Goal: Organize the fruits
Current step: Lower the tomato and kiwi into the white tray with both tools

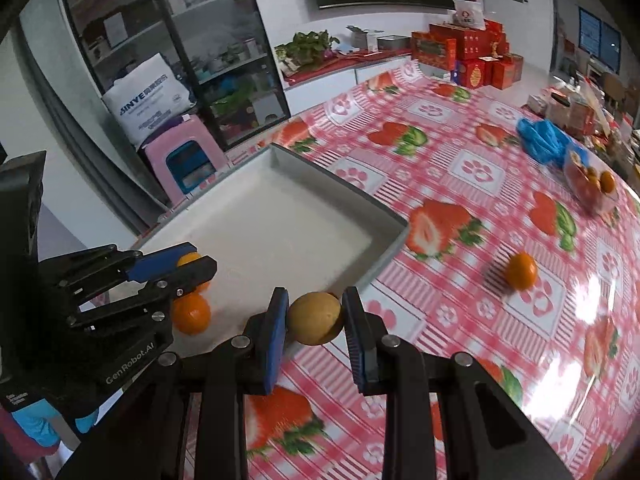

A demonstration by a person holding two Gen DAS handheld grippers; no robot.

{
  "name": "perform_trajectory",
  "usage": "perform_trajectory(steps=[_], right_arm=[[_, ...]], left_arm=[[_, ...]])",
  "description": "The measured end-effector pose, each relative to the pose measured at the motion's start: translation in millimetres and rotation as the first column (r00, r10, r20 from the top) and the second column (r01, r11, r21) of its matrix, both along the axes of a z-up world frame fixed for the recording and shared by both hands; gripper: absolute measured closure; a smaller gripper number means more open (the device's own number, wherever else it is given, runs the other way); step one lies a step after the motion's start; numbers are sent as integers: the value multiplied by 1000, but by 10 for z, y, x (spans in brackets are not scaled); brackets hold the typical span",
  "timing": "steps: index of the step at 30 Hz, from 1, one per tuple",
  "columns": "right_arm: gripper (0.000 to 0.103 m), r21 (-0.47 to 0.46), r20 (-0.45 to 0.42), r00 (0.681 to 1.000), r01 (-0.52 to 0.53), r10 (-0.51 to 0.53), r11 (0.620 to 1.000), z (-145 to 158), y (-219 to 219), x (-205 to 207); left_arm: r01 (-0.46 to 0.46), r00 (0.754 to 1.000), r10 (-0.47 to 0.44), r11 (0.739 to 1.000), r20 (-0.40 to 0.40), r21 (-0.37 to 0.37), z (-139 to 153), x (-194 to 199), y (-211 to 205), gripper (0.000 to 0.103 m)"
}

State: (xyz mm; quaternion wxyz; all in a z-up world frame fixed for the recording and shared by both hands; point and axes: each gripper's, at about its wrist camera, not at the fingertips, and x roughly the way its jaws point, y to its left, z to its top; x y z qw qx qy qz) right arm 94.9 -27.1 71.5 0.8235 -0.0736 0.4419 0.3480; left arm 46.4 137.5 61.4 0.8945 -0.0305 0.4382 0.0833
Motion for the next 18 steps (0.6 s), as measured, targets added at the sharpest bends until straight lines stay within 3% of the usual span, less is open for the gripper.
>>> perform_trajectory(steps=[8, 18], right_arm=[[73, -14, -32, 998, -48, 47, 999, -101, 342, 90], [73, -32, -59, 995, -79, 77, 996, -258, 504, 175]], left_arm=[[-53, 999, 52, 998, -8, -19, -54, 21, 308, 82], [-76, 997, 75, 997, -31, -27, -157, 74, 392, 82]])
